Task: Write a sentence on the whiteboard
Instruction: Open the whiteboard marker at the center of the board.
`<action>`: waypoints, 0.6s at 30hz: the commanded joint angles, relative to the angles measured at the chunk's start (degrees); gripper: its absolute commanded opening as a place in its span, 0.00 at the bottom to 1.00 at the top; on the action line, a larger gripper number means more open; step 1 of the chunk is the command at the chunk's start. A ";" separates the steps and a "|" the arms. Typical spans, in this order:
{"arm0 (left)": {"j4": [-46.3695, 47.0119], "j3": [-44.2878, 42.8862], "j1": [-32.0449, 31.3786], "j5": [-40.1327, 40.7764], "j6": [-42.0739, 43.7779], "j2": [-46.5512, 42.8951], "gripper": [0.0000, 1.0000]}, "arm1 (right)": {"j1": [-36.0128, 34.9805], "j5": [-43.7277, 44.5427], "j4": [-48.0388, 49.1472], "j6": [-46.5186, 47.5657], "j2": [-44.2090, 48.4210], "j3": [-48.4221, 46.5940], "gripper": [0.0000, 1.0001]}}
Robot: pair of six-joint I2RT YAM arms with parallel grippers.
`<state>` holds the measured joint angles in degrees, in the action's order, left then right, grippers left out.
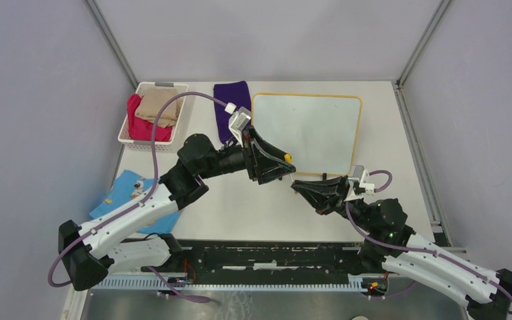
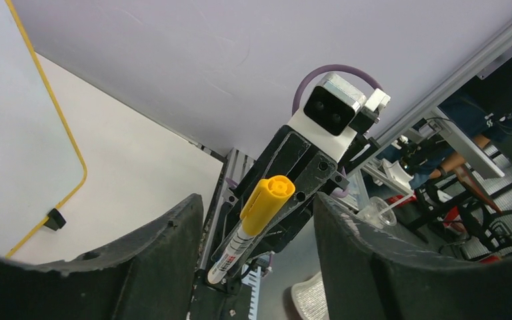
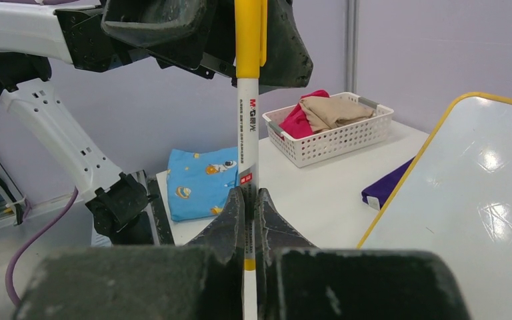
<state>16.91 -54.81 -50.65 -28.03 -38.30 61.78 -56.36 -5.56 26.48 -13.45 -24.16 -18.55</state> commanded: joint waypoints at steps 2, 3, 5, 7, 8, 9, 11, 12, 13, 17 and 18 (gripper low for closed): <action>3.04 -2.20 -0.24 -2.26 -0.60 -0.16 0.60 | -0.13 -1.00 2.44 -0.30 -0.61 -2.87 0.00; 3.04 -2.03 -0.24 -2.29 -0.43 -0.24 0.57 | -0.16 -1.09 2.44 -0.35 -0.70 -2.80 0.00; 3.04 -1.74 -0.24 -2.29 -0.08 -0.54 0.51 | -0.15 -1.15 2.44 -0.45 -0.97 -2.87 0.00; 2.96 -1.43 -0.24 -2.13 0.19 -0.66 0.44 | -0.15 -1.37 2.44 -0.61 -1.20 -2.99 0.00; 2.91 -1.30 -0.24 -2.19 0.31 -0.76 0.39 | -0.13 -1.46 2.44 -0.72 -1.26 -3.12 0.00; 2.87 -1.19 -0.24 -2.20 0.45 -0.81 0.34 | -0.09 -1.43 2.35 -0.85 -1.32 -3.23 0.00; 2.74 -1.05 -0.24 -2.08 0.74 -0.95 0.22 | -0.10 -1.71 2.30 -0.95 -1.48 -3.47 0.00; 2.63 -1.01 -0.26 -2.11 0.89 -1.08 0.17 | -0.19 -1.89 2.26 -1.05 -1.51 -3.63 0.00; 2.50 -0.93 -0.24 -2.06 1.06 -1.16 0.11 | -0.18 -2.05 2.13 -1.18 -1.56 -3.84 0.00; 2.34 -0.52 -0.28 -2.00 1.38 -1.91 0.02 | -0.13 -2.50 1.04 -2.27 -2.22 -5.19 0.34; 2.34 -0.36 -0.24 -2.01 1.50 -2.16 0.02 | -0.08 -3.08 0.84 -2.25 -2.76 -5.80 0.44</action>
<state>17.34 -54.81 -50.22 -28.12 -36.21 61.43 -56.53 -7.51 26.22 -15.84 -25.69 -20.53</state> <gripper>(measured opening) 0.146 0.287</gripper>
